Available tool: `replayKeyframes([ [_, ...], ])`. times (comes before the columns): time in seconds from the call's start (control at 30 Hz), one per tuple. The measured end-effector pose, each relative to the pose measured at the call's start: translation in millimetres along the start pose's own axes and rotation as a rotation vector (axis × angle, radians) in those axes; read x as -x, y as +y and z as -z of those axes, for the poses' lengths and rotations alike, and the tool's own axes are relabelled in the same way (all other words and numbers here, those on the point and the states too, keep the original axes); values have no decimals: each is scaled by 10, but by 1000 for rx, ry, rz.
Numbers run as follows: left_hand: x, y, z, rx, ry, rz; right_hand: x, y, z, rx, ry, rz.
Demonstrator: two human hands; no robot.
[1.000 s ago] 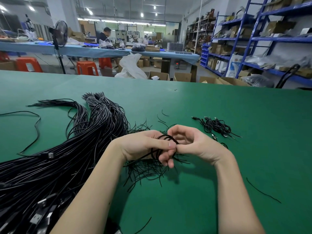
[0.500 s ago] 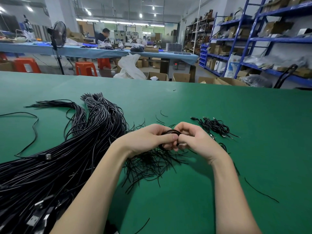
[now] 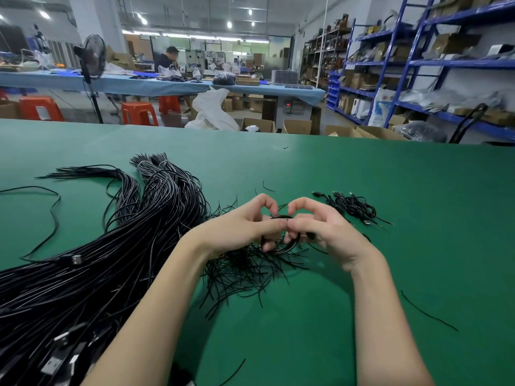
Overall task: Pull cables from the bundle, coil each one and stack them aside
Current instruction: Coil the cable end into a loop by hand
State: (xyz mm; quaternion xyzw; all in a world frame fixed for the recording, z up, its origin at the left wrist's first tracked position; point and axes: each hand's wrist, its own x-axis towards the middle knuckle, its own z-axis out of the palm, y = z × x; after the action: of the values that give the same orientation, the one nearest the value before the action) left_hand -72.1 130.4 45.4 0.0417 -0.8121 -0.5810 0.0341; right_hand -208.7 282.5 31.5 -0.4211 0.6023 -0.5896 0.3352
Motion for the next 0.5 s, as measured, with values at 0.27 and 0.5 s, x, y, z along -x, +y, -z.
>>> replayKeyframes([
  [0.27, 6, -71, 93, 131, -119, -10, 26, 57, 0, -257, 55, 11],
  [0.5, 0, -75, 93, 212, -63, -35, -10, 94, -44, -379, 117, 5],
])
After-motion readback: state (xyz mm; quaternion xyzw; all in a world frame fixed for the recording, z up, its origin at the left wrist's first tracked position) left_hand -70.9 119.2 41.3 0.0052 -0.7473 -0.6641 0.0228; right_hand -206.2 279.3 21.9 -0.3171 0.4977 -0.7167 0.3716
